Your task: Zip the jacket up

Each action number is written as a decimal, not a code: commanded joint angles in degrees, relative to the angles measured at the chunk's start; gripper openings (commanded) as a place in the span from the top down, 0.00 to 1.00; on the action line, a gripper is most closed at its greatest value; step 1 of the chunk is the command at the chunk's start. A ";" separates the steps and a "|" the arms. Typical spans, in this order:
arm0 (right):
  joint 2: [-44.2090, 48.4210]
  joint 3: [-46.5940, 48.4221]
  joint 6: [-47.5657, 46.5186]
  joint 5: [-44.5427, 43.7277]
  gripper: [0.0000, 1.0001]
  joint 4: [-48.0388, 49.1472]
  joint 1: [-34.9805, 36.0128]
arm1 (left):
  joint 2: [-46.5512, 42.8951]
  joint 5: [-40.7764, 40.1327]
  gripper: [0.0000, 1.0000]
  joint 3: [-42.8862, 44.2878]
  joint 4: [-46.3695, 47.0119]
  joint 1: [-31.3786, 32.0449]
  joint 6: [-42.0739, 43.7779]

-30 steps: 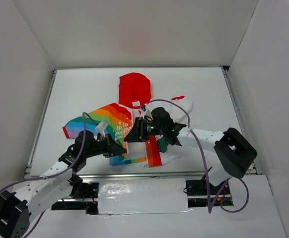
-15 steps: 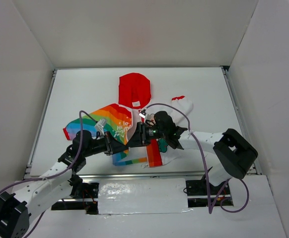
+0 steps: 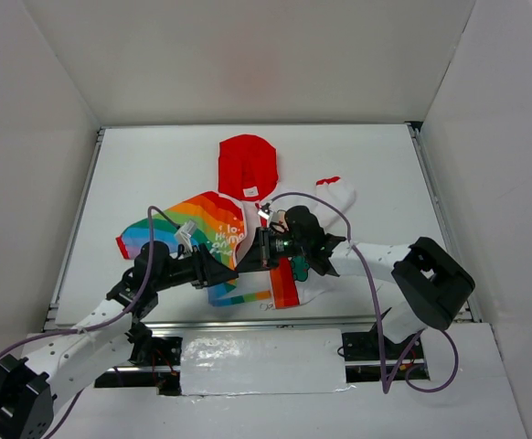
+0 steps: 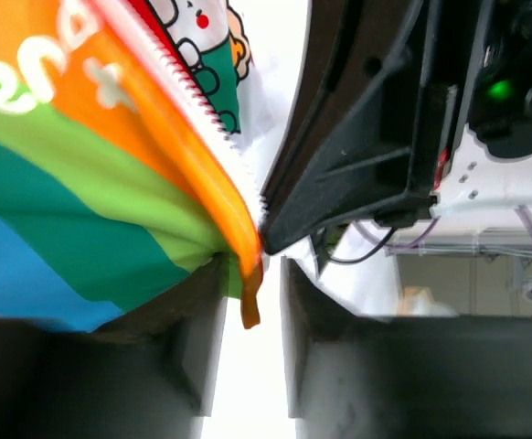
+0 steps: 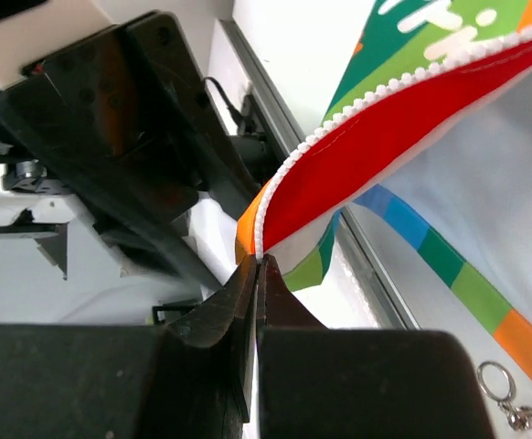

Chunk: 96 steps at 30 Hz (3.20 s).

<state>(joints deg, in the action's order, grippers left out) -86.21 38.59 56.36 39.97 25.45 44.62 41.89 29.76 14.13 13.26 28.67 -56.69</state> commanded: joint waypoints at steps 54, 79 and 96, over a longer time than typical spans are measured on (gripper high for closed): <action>1.49 2.90 -10.12 -19.75 0.59 -25.01 0.99 | -0.75 -18.24 0.60 7.13 -23.43 0.60 6.59; -8.35 0.70 -10.74 -17.20 0.45 -17.72 0.91 | -1.55 -15.96 0.58 8.02 -25.04 0.60 9.49; -10.19 -0.36 -7.76 -14.66 0.46 -11.75 0.91 | -1.90 -14.64 0.57 7.75 -24.33 0.60 9.66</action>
<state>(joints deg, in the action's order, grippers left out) -94.43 38.41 48.01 23.77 10.24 45.15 40.60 14.04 20.99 -12.53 29.08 -47.99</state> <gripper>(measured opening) 0.536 0.427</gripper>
